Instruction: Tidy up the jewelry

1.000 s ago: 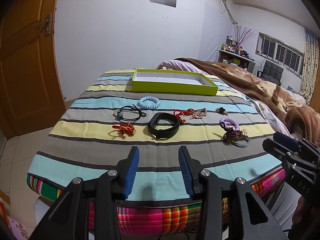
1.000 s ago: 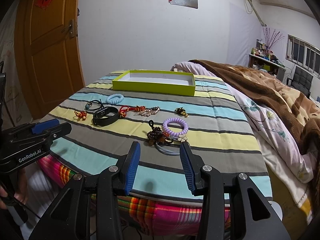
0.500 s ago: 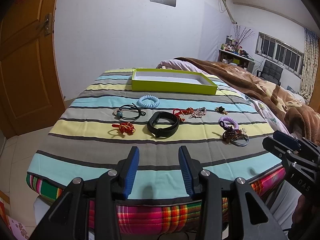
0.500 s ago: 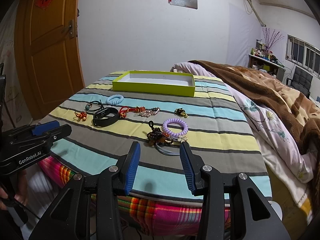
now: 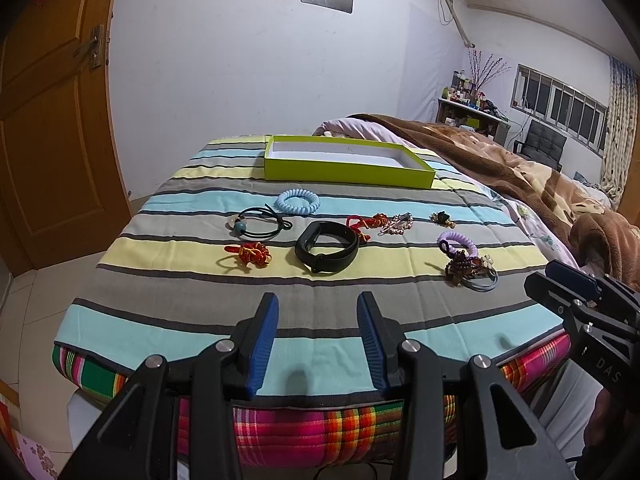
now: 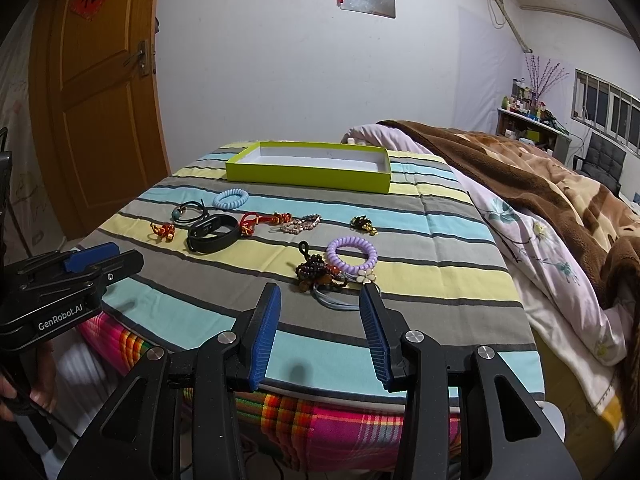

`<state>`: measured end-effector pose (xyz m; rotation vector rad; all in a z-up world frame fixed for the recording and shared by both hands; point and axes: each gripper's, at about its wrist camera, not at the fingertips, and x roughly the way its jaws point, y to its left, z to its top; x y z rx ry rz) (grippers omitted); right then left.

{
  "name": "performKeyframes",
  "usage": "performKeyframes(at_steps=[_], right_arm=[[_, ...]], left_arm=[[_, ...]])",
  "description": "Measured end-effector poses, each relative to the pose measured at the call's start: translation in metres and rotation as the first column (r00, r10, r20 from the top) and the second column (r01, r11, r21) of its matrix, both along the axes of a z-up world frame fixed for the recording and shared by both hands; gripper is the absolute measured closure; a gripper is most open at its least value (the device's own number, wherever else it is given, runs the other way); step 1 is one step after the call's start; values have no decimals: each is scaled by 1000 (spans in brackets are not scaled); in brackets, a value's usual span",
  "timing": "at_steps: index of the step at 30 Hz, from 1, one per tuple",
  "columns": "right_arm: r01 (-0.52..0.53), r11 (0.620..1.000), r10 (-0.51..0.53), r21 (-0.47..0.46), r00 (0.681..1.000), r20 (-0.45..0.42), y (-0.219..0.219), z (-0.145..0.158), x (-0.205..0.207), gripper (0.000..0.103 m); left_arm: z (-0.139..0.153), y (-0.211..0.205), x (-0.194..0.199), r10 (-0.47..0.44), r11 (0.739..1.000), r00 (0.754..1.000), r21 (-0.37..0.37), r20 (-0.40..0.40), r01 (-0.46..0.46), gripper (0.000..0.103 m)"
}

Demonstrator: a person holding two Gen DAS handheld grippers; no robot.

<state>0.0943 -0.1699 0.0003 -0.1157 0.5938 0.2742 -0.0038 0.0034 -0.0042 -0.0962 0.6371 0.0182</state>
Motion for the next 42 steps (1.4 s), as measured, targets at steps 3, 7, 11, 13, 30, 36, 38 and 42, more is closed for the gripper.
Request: performKeyframes(at_steps=[3,7,11,13,30,36,38,42], right_arm=[[0,1000,0,0,1000,1,0,0,0,61],[0,1000,0,0,1000,0,0,0,0,61],[0,1000,0,0,1000,0,0,0,0,61],[0,1000,0,0,1000,0,0,0,0,61],[2,1000,-2,-3,1000,-5,1,-2,4,61],[9,1000,-9,0,1000,-17,-2,-3,19,61],[13,1000,-12,10,1000,-27,-5,-5,28,61],[22,999,-20,28,999,-48,-10,-8,44,61]], left_arm=[[0,0,0,0,1000,1000,-1,0,0,60],[0,0,-1,0,1000,1000,-1,-1,0,60],[0,0,-1,0,1000,1000,-1,-1,0,60],[0,0,-1,0,1000,1000,-2,-1,0,60],[-3,6,8,10,1000,1000,-6,-17,-10,60],[-3,12,28,10,1000,999,-1,-31,-10,60],[-3,13,37,5,1000,999,-2,-40,-5,60],[-7,15,56,1,1000,999,9,-53,0,60]])
